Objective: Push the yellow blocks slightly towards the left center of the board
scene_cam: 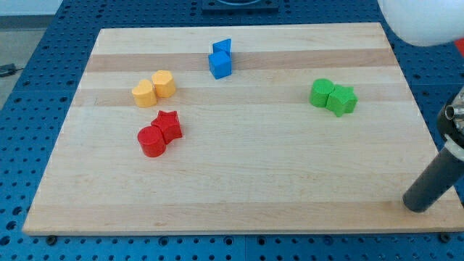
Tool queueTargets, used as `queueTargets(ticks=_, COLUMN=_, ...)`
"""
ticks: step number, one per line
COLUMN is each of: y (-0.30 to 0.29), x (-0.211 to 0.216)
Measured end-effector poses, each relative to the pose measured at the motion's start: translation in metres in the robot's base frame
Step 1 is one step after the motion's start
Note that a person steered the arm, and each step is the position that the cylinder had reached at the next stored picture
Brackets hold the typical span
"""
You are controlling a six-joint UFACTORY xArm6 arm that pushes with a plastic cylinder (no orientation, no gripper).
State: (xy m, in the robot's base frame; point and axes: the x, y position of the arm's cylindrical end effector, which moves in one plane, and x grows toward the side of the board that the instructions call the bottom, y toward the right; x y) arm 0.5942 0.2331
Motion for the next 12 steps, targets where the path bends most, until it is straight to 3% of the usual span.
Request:
queueTargets(ticks=1, y=-0.011, x=0.0)
queueTargets(ticks=3, y=-0.067, x=-0.081)
queueTargets(ticks=6, y=-0.219, x=-0.159)
queueTargets(ticks=8, y=-0.285, x=-0.241)
queueTargets(ticks=12, y=-0.358, x=-0.249)
